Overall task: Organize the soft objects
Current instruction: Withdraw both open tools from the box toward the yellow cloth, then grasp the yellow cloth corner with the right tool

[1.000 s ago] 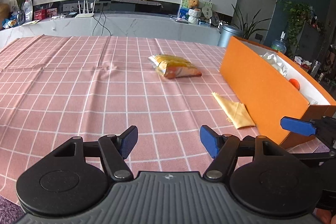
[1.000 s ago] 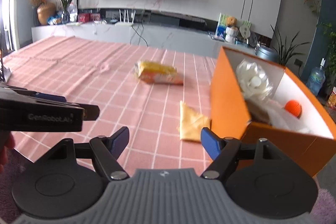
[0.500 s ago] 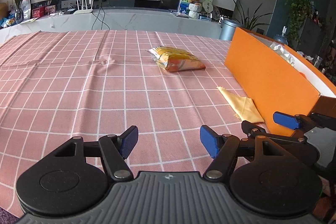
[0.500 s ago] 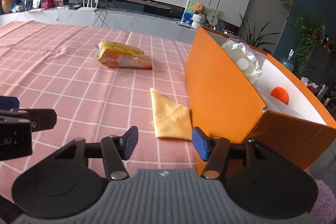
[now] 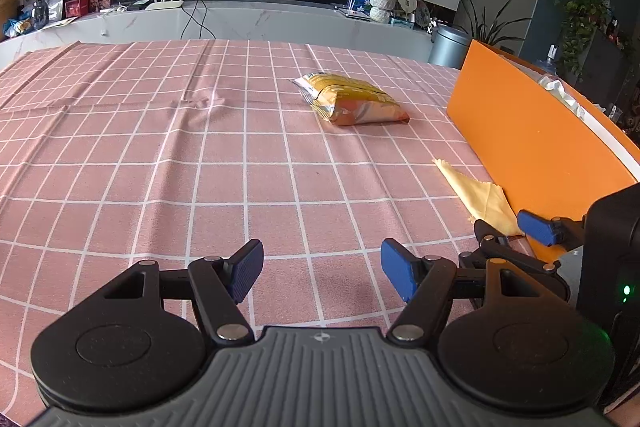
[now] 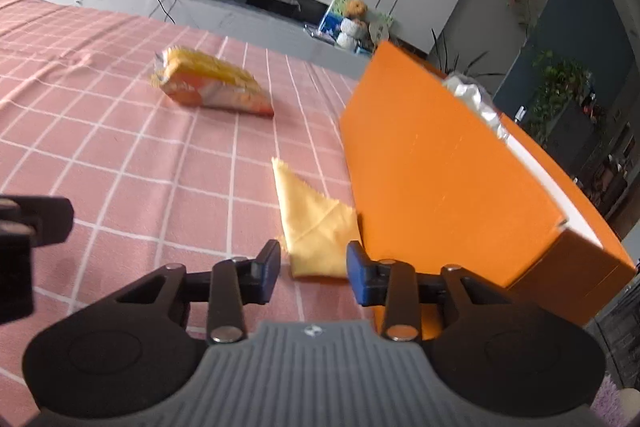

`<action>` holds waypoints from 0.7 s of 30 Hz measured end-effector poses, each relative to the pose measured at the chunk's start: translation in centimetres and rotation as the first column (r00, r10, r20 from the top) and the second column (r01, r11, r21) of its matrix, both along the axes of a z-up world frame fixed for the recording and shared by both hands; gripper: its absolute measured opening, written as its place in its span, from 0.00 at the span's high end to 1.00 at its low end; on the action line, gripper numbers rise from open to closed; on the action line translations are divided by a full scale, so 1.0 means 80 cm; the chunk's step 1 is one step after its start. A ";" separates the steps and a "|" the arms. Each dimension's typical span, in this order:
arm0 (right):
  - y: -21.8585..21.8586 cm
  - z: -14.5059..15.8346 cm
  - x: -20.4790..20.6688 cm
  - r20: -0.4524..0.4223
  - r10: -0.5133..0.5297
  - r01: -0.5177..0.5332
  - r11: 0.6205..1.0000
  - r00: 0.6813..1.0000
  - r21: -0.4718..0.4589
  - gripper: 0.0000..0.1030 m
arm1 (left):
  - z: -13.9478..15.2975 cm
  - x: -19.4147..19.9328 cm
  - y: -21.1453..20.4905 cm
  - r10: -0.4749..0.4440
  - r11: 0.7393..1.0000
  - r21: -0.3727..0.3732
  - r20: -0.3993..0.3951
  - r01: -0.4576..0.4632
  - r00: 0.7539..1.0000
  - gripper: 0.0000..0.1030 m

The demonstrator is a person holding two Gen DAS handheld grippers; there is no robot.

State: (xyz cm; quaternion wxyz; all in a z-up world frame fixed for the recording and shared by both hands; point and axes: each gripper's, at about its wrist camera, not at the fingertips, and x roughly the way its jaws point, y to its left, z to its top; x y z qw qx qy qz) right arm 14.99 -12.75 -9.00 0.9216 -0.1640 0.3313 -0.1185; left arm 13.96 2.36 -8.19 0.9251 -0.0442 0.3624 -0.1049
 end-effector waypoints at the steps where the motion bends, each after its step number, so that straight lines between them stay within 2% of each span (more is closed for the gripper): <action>1: -0.001 -0.001 0.001 0.004 -0.005 0.005 1.000 1.000 -0.003 0.67 | 0.000 0.001 -0.001 -0.001 1.000 -0.002 -0.003 0.001 1.000 0.23; 4: -0.006 -0.001 0.007 0.007 -0.017 0.017 1.000 1.000 0.019 0.72 | -0.002 0.005 -0.004 -0.010 1.000 -0.008 -0.010 0.010 1.000 0.23; 7: -0.012 0.000 0.012 -0.004 -0.009 0.010 0.997 1.000 0.071 0.92 | -0.001 0.006 -0.004 -0.010 1.000 -0.012 -0.009 0.010 1.000 0.25; 10: -0.015 0.000 0.014 -0.013 0.004 -0.003 0.995 1.000 0.104 1.00 | -0.001 0.005 -0.004 -0.007 1.000 -0.010 -0.008 0.007 1.000 0.25; 21: -0.019 0.022 0.007 0.021 0.033 -0.036 0.987 0.999 0.156 1.00 | 0.004 0.004 0.001 0.016 1.000 -0.012 -0.005 -0.016 1.000 0.25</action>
